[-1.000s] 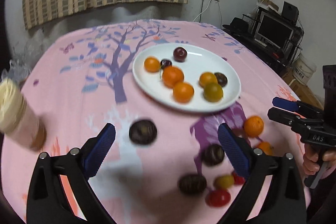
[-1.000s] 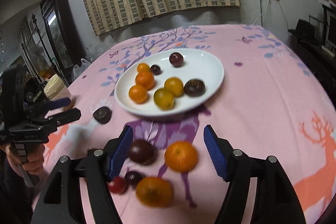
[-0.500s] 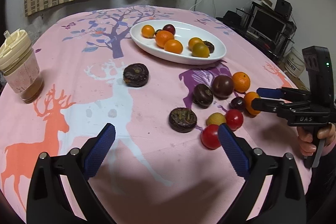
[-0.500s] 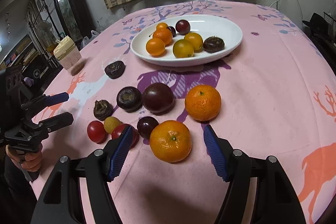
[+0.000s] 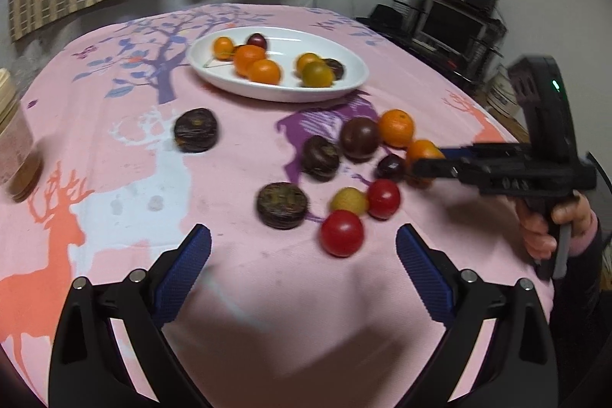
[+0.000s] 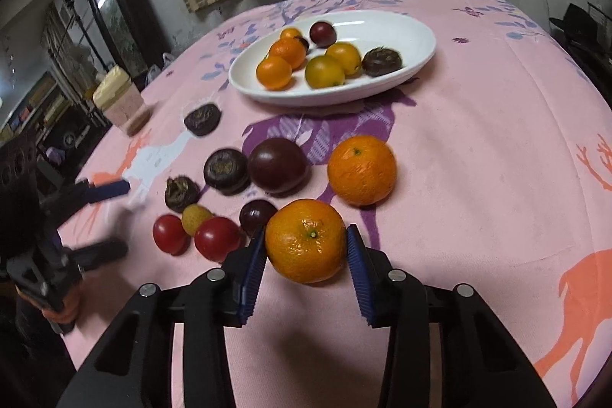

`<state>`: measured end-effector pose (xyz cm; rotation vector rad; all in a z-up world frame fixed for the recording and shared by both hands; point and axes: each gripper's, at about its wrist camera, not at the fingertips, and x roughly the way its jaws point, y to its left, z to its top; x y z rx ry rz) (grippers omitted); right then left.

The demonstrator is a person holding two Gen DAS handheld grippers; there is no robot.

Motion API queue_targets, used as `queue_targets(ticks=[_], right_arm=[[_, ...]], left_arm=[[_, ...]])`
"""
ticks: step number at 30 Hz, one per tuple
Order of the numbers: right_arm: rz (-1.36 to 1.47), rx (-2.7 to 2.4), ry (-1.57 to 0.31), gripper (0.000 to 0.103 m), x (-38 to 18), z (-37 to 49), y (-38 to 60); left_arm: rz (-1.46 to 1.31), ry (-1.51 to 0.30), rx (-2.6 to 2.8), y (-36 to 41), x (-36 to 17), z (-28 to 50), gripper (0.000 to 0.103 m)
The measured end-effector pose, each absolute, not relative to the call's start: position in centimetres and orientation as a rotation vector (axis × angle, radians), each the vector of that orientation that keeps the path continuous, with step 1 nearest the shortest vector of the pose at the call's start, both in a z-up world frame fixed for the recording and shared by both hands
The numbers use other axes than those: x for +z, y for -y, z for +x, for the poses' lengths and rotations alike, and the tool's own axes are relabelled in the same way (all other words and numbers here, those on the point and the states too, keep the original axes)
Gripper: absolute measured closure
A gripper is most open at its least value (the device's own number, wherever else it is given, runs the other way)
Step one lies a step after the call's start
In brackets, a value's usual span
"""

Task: Organize fruits
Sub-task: 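Grasp a mandarin with the right tool while the left tool grasps a red cherry tomato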

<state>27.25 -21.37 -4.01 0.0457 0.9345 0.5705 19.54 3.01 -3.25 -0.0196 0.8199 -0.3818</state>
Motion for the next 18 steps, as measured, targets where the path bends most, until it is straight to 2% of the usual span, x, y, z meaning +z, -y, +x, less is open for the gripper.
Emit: queue_targets(ticks=[1, 2, 3, 4, 9, 18], right_arm=[[0.067, 0.562, -0.925, 0.061, -3.8, 27.3, 21.8], [0.075, 0.553, -0.921, 0.061, -3.7, 27.4, 22.0], [0.082, 0.543, -0.919, 0.061, -3.7, 27.5, 22.2], [0.085, 0.540, -0.920, 0.061, -3.7, 27.5, 22.4], [0.083, 0.554, -0.917, 0.061, -3.5, 27.4, 22.2], [0.087, 0.556, -0.905, 0.061, -3.3, 27.2, 22.4]], left_arm=[[-0.006, -0.822, -0.405, -2.6, -3.3, 19.5, 0.030], [0.003, -0.830, -0.424, -2.1, -3.4, 19.6, 0.036], [0.004, -0.847, -0.443, -1.6, -3.6, 19.8, 0.049], [0.000, -0.864, -0.454, -1.3, -3.9, 20.1, 0.054], [-0.007, -0.912, -0.454, -0.5, -4.7, 21.2, 0.054], [-0.005, -0.959, -0.445, 0.0, -5.4, 22.0, 0.065]])
